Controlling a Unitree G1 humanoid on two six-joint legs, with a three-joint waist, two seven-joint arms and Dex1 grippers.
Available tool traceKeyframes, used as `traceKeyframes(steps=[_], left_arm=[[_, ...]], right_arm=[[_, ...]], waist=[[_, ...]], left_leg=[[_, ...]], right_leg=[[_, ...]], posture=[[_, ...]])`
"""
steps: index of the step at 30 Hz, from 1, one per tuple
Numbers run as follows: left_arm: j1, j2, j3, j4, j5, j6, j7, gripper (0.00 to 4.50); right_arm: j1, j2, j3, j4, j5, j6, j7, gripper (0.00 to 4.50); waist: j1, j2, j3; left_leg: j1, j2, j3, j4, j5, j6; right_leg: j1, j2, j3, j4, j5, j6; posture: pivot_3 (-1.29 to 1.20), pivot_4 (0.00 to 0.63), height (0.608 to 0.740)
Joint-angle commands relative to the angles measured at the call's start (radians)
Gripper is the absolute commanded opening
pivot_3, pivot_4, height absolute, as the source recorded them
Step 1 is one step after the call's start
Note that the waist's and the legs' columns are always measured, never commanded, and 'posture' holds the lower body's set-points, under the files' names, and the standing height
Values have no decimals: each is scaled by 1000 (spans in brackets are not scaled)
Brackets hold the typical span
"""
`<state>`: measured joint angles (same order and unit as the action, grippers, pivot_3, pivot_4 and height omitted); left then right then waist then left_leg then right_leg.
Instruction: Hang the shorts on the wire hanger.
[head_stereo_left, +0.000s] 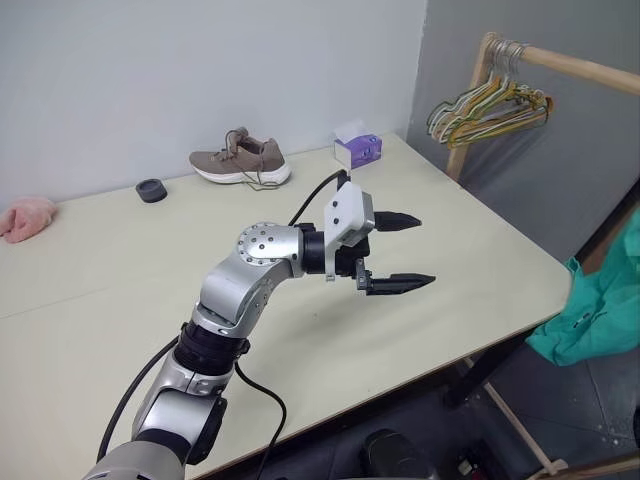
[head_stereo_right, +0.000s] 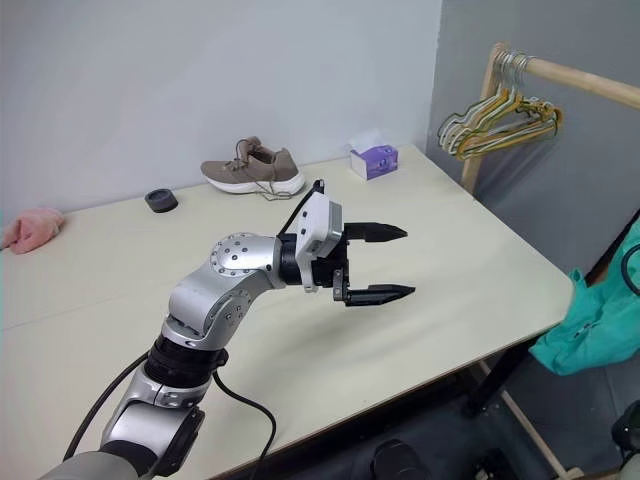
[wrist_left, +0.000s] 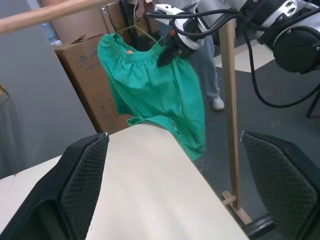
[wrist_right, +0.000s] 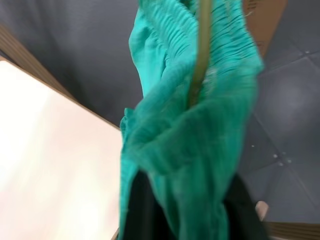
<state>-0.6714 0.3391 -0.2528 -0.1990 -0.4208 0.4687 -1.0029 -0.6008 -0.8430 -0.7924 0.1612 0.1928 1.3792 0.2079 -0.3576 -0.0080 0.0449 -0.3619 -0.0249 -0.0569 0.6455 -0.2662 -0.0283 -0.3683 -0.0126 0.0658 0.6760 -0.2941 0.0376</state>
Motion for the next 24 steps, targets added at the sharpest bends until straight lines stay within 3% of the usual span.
traceKeyframes(steps=[1,8,20,24], left_arm=[[-17,1,0,-18,2,-19,-5,4500],[-15,7,3,-17,8,-19,-10,4500],[9,35,14,-19,28,-17,6,4500],[28,50,22,-31,27,-11,15,4500]], right_arm=[[-23,11,-49,-80,15,-38,-27,1910],[-37,45,-63,-151,-20,-188,-126,4392],[38,44,139,-267,-135,-588,-209,4478],[54,60,164,-281,-154,-615,-237,4478]], waist=[[0,0,0],[0,0,0],[-2,1,0],[2,1,0]], left_leg=[[0,0,0,0,0,0],[0,0,1,0,0,0],[1,0,3,0,0,0],[0,0,3,0,0,0]], right_leg=[[0,0,0,0,0,0],[0,0,1,0,0,1],[-1,0,3,0,0,1],[-1,0,3,0,0,1]], posture=[[-366,0,740],[-364,0,740],[-348,0,740],[-341,0,740]])
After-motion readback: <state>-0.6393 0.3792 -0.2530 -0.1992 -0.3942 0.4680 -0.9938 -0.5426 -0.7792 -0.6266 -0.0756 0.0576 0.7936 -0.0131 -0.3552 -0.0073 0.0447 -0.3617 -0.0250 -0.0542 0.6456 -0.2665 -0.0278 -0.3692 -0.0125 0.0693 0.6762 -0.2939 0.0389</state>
